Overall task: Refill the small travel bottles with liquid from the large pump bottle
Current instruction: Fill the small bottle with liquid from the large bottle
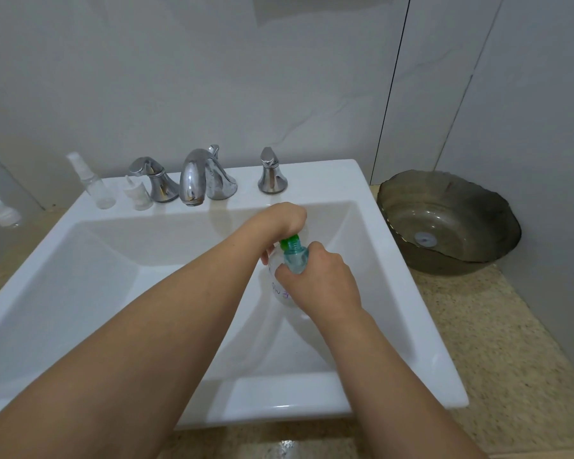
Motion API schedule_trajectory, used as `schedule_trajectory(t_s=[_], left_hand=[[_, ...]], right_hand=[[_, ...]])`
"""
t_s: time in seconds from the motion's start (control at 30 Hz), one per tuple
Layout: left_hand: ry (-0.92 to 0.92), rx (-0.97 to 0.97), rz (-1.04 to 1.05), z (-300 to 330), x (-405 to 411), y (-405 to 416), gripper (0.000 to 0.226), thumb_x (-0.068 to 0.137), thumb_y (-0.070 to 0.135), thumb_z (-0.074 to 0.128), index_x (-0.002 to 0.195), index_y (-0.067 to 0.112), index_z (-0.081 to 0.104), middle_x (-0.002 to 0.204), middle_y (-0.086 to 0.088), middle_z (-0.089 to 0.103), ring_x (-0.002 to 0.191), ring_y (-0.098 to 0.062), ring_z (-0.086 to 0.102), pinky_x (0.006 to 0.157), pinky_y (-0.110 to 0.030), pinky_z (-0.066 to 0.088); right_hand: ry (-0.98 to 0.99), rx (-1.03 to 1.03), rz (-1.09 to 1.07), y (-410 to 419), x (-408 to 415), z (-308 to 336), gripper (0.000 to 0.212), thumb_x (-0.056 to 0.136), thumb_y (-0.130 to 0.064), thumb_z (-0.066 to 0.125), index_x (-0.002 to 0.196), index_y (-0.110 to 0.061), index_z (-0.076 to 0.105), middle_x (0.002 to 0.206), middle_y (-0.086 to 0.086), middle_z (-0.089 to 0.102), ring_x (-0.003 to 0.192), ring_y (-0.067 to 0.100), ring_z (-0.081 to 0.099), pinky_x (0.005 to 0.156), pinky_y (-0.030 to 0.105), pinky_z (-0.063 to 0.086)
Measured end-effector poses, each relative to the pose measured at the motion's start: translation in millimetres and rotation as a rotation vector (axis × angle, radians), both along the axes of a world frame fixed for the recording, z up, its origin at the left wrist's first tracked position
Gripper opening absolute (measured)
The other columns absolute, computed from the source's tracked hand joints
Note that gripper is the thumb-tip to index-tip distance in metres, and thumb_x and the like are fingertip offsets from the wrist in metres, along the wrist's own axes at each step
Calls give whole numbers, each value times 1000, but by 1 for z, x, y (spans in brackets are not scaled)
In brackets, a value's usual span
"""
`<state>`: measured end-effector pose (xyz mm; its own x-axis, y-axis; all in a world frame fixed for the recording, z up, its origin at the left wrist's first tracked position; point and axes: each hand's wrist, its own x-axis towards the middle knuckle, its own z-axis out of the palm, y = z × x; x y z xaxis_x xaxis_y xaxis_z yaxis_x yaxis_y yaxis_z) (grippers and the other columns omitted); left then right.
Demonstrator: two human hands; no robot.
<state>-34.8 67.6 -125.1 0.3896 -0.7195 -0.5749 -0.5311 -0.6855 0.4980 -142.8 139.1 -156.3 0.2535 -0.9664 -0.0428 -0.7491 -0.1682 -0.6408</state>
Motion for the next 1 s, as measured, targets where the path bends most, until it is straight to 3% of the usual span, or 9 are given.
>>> schedule_trajectory(t_s=[0.37, 0.57, 0.77, 1.0], left_hand=[[-14, -45, -5, -4, 2, 0, 45, 96, 12, 27, 118, -4, 62, 116, -30, 65, 97, -51, 68, 84, -59, 59], [47, 3, -43, -1, 11, 0, 49, 97, 35, 36, 122, 1, 62, 117, -22, 66, 96, -43, 66, 82, -52, 60], [130, 81, -87, 13, 16, 1, 71, 95, 62, 44, 130, 2, 59, 111, -17, 65, 99, -41, 64, 86, -53, 57], [81, 57, -56, 12, 9, 0, 54, 100, 39, 37, 131, 0, 58, 100, -16, 60, 103, -42, 61, 88, -58, 58]], right_hand=[[-14, -4, 2, -1, 2, -2, 35, 82, -44, 58, 95, -14, 48, 85, 3, 56, 80, 27, 58, 66, 35, 46], [-33, -23, 18, 0, 1, -1, 34, 85, -46, 56, 99, -15, 51, 88, 4, 59, 81, 26, 59, 69, 36, 48], [-74, -63, 5, 1, 1, 3, 35, 87, -48, 56, 100, -16, 50, 83, 1, 56, 78, 25, 56, 66, 34, 44], [-69, -50, -8, 1, -1, 3, 38, 87, -50, 56, 101, -15, 52, 89, 5, 61, 83, 28, 59, 70, 36, 48]])
